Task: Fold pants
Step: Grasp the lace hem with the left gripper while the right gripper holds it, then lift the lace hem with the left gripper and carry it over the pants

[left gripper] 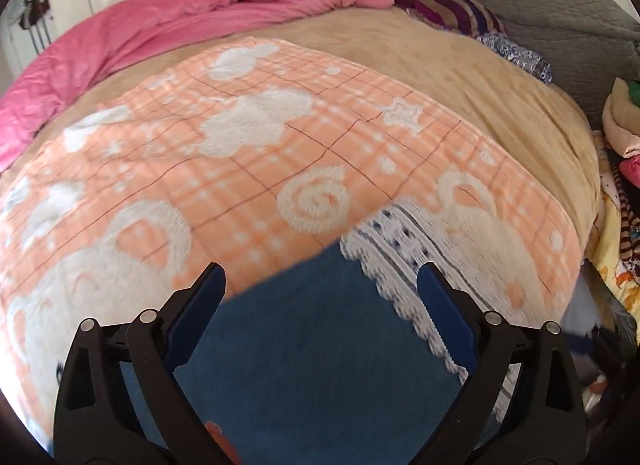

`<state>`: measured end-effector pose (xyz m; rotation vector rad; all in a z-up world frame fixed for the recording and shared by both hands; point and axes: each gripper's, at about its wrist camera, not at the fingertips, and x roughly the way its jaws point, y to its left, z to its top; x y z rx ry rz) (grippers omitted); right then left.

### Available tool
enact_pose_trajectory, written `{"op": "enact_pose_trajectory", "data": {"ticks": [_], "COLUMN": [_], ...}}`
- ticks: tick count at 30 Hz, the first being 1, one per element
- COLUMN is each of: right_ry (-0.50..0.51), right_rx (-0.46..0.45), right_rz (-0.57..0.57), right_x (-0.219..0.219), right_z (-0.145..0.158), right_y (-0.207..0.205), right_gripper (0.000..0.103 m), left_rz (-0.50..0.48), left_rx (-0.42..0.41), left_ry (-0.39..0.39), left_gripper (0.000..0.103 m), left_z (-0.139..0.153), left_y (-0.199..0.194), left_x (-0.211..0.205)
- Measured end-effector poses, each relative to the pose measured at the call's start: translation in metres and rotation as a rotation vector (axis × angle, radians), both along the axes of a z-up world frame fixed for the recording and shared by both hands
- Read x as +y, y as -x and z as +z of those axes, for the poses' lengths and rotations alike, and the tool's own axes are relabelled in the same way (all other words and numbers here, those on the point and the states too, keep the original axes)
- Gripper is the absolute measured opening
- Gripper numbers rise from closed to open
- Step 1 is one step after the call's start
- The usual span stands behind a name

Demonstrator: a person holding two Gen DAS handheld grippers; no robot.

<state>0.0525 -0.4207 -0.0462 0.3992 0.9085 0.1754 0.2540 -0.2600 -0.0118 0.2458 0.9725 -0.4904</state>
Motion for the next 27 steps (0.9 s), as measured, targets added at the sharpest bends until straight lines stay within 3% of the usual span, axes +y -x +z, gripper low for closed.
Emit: {"op": "enact_pose_trajectory", "data": {"ticks": [4,6,7,9,11,14,17,21,23,27], "right_ry": [-0.018,-0.048,-0.047,-0.052,-0.075,-0.1,-0.124,-0.11,-0.11,-0.126], "right_rx": [0.022,0.037,0.041,0.029,0.025,0.036,0.041,0.03,0.024,0.005], "right_rz": [0.007,0.016,0.021,0.044,0.051,0.026,0.021,0.027,0.03,0.048], "right_x": [0.006,0.01,0.012,0.017,0.016,0.012,0.012,0.017,0.017,0.019], "right_z": [-0.008,-0.014,-0.015,-0.014,-0.014,-0.02,-0.023,-0.022,-0.02,-0.016], "right_y": [-0.007,-0.01,-0.01,-0.01,-0.01,-0.013,-0.016,-0.015,-0.018,-0.021], "right_gripper": [0.081,0.079,0.074,0.047,0.046,0.046,0.049,0.049,0.047,0.03], "left_rz": [-0.061,-0.107,-0.122,-0.155,-0.193,-0.251,-0.28,-0.267,-0.264,-0.271], "left_rx": [0.069,0.13,0.146,0.171,0.2,0.209,0.203,0.214,0.227,0.21], "left_ry": [0.022,0.077,0.093,0.119,0.154,0.143,0.137,0.191,0.213,0.21], "left_gripper": [0.09,0.09,0.09,0.085,0.073,0.06,0.059,0.058,0.046,0.026], "left_z": [-0.016,-0.025,-0.029,-0.034,-0.037,-0.043,-0.052,-0.058,-0.058,-0.052], "left_y": [-0.025,-0.034,-0.038,-0.041,-0.043,-0.041,-0.037,-0.037,-0.035,-0.029], "left_x": [-0.011,-0.014,-0.015,-0.02,-0.023,-0.031,-0.036,-0.031,-0.03,-0.028]}}
